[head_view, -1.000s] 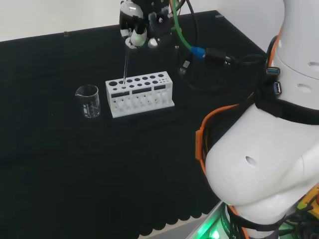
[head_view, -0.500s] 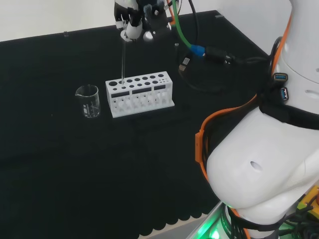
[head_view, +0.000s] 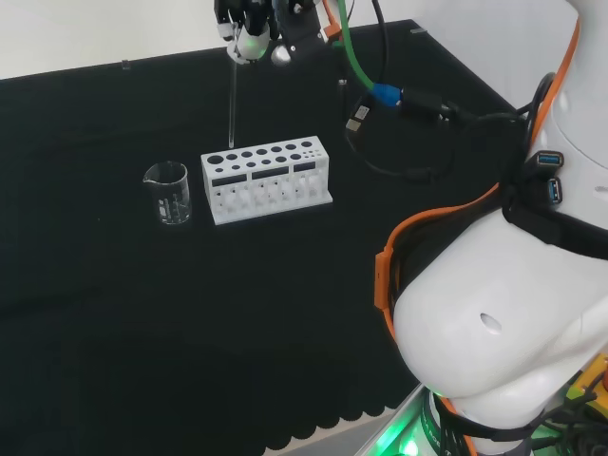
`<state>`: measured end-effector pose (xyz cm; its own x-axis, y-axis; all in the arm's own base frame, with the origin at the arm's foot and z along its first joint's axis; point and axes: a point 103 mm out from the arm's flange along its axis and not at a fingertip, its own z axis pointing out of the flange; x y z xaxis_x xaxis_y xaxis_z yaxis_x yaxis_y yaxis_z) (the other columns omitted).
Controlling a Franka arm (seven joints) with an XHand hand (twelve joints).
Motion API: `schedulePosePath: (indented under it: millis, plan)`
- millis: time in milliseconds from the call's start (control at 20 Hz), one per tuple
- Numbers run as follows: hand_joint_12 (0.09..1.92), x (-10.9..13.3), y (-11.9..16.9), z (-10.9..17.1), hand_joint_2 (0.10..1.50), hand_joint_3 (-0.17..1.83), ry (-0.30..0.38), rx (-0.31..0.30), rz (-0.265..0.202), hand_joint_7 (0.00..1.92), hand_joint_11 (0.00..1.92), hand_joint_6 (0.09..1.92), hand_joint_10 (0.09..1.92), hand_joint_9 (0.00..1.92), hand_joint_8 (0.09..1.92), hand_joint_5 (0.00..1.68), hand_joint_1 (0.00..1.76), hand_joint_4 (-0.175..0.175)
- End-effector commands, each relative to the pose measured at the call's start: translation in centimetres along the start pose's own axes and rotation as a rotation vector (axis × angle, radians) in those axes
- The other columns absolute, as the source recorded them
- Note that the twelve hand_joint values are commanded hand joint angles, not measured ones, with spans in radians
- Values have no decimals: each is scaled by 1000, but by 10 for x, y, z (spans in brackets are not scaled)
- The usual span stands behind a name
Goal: Take the glass rod from the white test tube rack.
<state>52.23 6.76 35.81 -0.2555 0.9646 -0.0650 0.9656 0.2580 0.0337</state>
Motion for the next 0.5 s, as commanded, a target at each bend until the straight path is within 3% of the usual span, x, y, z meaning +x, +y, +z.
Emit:
schedulePosePath:
  millis: [50, 100, 150, 200, 250, 500]
  plan:
    - [427, 13, -6, -19, 520, 906, -68, 35, 79, 1443, 1676, 826, 238, 1736, 646, 1165, 1331, -175]
    - [426, 7, -13, -22, 519, 906, -141, 49, 134, 1444, 1676, 825, 238, 1737, 646, 1165, 1331, -175]
    - [426, 8, -16, -23, 519, 907, -184, 46, 139, 1444, 1676, 825, 237, 1737, 645, 1166, 1331, -175]
    - [425, 17, -13, -27, 518, 907, -137, 25, 101, 1445, 1677, 825, 237, 1737, 645, 1166, 1331, -175]
    - [425, 12, -18, -29, 518, 907, -99, 9, 91, 1445, 1677, 825, 237, 1738, 644, 1166, 1331, -175]
    - [423, 24, -21, -37, 515, 912, -28, -41, 57, 1448, 1679, 824, 234, 1740, 641, 1169, 1331, -175]
